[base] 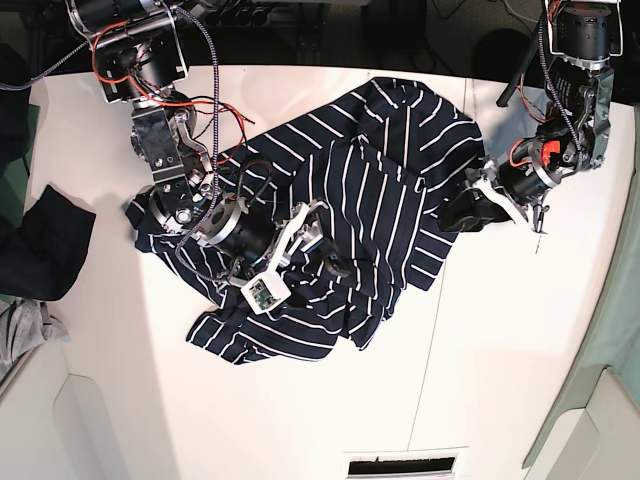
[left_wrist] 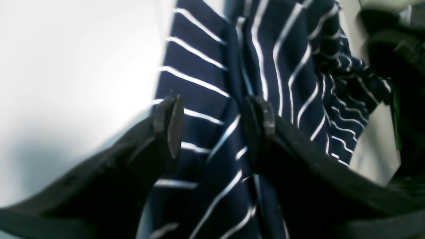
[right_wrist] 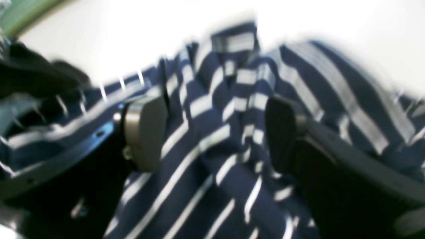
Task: Layout the t-shirt on the table in an organized manner, then fold the t-shirt properly
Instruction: 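Grasp the shirt fabric again with both grippers, then pull the shirt edges apart with both grippers to spread it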
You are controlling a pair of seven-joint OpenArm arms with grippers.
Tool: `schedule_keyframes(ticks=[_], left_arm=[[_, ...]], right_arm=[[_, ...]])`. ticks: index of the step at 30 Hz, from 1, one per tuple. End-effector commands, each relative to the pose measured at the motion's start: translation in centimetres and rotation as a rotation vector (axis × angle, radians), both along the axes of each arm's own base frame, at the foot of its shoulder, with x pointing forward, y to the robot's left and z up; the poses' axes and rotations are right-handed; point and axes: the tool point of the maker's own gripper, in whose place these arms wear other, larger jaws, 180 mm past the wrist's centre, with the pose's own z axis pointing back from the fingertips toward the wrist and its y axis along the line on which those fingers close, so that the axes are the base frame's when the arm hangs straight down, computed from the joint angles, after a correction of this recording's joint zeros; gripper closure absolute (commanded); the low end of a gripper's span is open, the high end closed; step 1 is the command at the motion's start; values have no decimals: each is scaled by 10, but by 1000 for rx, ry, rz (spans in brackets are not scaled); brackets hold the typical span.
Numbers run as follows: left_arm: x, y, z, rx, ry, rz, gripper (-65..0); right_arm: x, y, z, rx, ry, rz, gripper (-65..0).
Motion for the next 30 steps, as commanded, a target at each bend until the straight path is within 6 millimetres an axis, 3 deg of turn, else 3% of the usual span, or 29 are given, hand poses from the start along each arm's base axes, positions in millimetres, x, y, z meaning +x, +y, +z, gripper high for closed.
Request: schedule_keyframes(ticks=[1, 5, 10, 12, 14, 17, 18, 24, 30], left_arm=[[11, -2, 14, -6, -54, -13, -320], [9, -16, 8, 33, -59, -68, -320], [13, -17, 5, 55, -61, -50, -317], [13, -17, 3, 63, -54, -42, -293], [13, -18, -1, 93, -47, -53, -195], [12, -18, -5, 129, -43, -71, 0], [13, -17, -4, 132, -45, -71, 0], [49, -3, 14, 214, -92, -25, 0], [83, 18, 37, 336, -146, 1, 0]], right_arm=[[8, 4, 18, 32, -46, 0, -451], [5, 11, 7, -8, -33, 14, -451], [-5, 22, -33, -20, 92, 8, -426], [-6, 20, -50, -35, 142, -18, -372], [-4, 17, -59, -44, 160, -44, -275], [2, 19, -44, 12, 98, -55, -57], [5, 21, -36, 31, 72, -52, 0], [16, 27, 25, 63, -90, -3, 0], [10, -8, 89, 65, -199, -104, 0]])
